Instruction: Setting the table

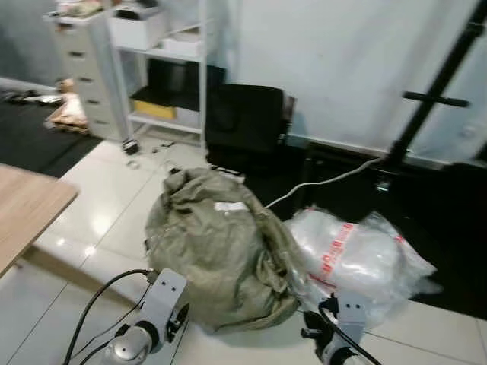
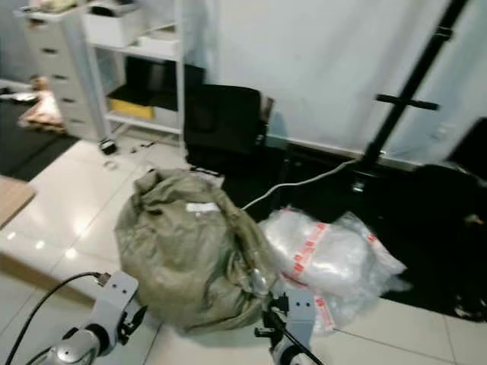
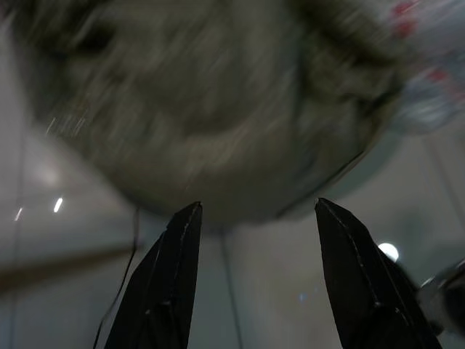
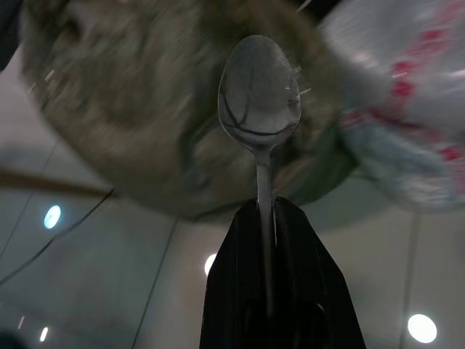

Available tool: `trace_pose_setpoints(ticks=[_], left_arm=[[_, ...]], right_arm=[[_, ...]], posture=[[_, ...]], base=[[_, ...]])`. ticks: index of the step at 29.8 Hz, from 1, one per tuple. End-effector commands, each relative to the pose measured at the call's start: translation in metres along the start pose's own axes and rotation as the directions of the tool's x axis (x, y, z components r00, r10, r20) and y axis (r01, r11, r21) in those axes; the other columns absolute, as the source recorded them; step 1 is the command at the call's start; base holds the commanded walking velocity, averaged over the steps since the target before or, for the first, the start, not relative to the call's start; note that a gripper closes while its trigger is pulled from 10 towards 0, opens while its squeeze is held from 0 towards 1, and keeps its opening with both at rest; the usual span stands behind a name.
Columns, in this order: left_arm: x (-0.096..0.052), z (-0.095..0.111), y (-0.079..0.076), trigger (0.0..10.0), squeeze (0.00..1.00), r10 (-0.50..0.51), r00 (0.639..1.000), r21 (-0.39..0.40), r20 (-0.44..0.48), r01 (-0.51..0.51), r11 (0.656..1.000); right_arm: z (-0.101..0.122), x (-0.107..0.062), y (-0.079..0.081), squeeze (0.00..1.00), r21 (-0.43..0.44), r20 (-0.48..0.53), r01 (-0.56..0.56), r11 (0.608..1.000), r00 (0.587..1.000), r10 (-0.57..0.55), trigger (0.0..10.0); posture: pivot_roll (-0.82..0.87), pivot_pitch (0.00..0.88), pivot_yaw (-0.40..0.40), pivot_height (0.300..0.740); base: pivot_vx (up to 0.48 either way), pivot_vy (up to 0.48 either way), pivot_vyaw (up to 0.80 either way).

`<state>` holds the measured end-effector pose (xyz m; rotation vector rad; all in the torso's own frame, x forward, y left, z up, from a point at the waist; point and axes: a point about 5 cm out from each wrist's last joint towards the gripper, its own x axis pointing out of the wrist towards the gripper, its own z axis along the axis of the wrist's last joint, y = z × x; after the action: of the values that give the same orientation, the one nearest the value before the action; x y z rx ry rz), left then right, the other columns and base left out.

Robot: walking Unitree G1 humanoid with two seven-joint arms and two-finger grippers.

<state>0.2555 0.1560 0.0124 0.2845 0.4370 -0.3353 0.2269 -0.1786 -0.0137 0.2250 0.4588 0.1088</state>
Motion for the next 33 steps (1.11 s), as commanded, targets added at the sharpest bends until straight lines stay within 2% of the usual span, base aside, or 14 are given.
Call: trace_pose_setpoints(ticks=[1, 33], left_arm=[[-0.0016, -0.0080, -0.0022, 10.0, 0.00, -0.010, 1.000, -0.008, -0.024, 0.010, 1.000], [0.0004, -0.0095, -0.0020, 10.0, 0.00, -0.035, 0.999, 0.003, -0.003, 0.035, 0.999]], right_arm=[[-0.0036, -0.0012, -0.0014, 0.00, 0.002, -0.006, 0.005, 1.000, 1.000, -0.005, 10.0], [-0.0069, 0.0029, 0.0005, 0.00, 0.011, -0.005, 0.004, 1.000, 1.000, -0.004, 10.0]], posture=[[-0.07, 0.000, 0.064, 0.740], [-0.08, 0.000, 0.074, 0.740]], base=[[0.000, 0.000, -0.76], [0.000, 0.000, -0.77]])
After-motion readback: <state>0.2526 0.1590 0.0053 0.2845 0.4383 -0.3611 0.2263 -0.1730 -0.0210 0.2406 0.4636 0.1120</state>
